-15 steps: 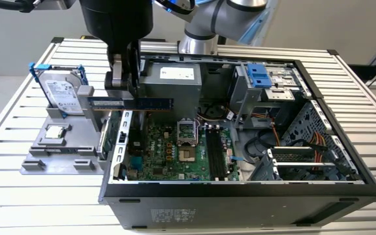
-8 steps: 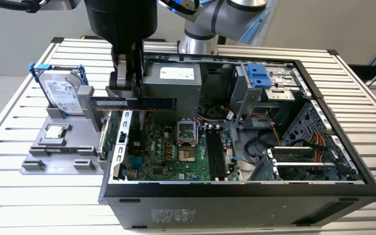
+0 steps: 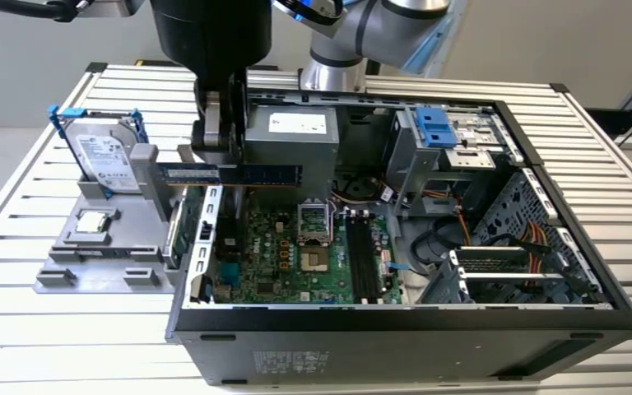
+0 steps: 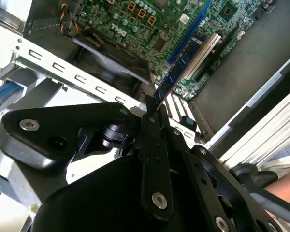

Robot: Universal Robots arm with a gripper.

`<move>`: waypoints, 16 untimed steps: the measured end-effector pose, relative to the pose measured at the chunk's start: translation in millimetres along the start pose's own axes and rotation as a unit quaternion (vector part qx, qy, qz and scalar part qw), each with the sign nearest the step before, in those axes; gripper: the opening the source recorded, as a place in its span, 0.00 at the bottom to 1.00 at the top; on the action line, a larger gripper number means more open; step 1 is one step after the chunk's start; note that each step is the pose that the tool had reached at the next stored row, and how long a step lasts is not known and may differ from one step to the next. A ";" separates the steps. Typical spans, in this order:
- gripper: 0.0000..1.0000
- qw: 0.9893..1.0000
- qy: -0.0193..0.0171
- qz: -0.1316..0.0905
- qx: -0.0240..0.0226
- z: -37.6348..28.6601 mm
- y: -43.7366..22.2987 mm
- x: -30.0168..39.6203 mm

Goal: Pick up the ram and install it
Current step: 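Pick up the ram and move it above insertion slot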

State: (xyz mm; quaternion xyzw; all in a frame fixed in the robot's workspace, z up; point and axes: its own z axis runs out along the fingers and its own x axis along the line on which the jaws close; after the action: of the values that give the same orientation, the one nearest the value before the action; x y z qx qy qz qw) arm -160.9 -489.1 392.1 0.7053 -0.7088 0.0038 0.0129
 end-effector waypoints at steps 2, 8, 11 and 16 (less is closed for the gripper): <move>0.00 1.000 0.000 0.000 0.000 0.0 -1.3 0.0; 0.00 1.000 0.000 0.000 0.000 -0.1 -5.0 0.0; 0.00 1.000 0.000 0.000 0.000 -0.1 -6.8 0.0; 0.00 1.000 0.000 0.000 0.000 -0.1 -9.7 0.0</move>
State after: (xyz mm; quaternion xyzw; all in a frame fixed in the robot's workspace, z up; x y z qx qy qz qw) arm -151.2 -489.1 392.1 0.7053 -0.7088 0.0036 0.0131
